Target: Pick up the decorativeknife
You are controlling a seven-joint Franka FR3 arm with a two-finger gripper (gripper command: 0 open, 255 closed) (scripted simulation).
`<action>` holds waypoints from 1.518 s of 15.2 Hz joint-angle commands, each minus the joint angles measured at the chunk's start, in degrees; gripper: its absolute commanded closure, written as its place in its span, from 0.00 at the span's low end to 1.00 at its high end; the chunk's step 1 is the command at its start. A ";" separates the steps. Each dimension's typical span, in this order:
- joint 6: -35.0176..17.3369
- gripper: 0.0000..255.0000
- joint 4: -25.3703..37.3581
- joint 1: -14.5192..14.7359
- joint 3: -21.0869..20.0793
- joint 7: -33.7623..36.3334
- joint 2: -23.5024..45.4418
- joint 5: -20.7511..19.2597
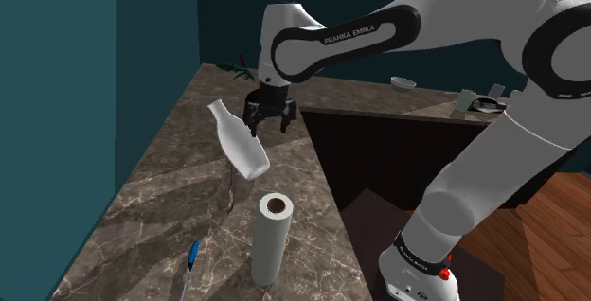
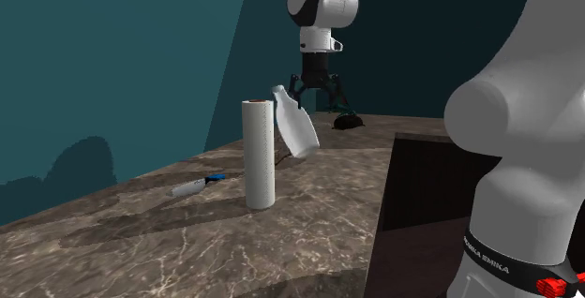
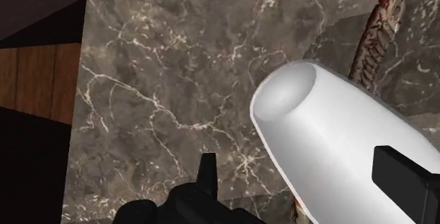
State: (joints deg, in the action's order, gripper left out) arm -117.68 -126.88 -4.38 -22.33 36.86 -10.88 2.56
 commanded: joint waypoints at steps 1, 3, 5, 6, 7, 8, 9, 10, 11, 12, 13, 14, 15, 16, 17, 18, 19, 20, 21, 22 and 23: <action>-1.64 0.00 1.91 -0.31 -1.07 4.34 4.71 -0.98; -3.02 0.00 4.17 -0.33 -1.75 8.51 9.53 -2.25; -4.20 0.00 6.69 -0.07 -2.06 12.58 14.41 -3.63; -4.71 0.00 8.06 0.17 -2.07 14.55 16.86 -4.31; -5.17 0.00 9.48 0.49 -1.98 16.46 19.30 -4.97; -5.57 0.00 10.97 0.86 -1.81 18.30 21.73 -5.60; -5.93 0.00 12.53 1.28 -1.56 20.06 24.15 -6.17; -6.17 0.00 13.80 1.66 -1.31 21.40 26.05 -6.57; -6.84 0.00 13.53 1.77 -1.19 21.51 26.47 -6.77; -7.50 0.00 13.26 1.85 -1.10 21.63 26.90 -6.98; -8.16 0.00 13.01 1.91 -1.03 21.75 27.34 -7.21; -8.81 0.00 12.77 1.96 -0.96 21.89 27.80 -7.44; -9.47 0.00 12.55 2.01 -0.89 22.03 28.26 -7.69; -10.11 0.00 12.34 2.07 -0.82 22.17 28.73 -7.93; -10.75 0.00 12.14 2.12 -0.75 22.32 29.22 -8.19; -11.12 0.00 12.03 2.15 -0.71 22.41 29.50 -8.35; -11.12 0.00 12.03 2.12 -0.75 22.41 29.50 -8.36; -11.10 1.00 12.15 1.79 -0.55 21.92 29.63 -8.38; -10.91 1.00 12.85 1.91 -0.47 22.02 30.17 -8.58; -10.74 1.00 12.91 1.84 -0.47 21.92 30.04 -8.52; -10.77 1.00 12.84 1.83 -0.48 21.91 29.99 -8.50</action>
State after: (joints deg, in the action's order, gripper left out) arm -128.52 -114.12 -2.53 -22.86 58.75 19.01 -5.90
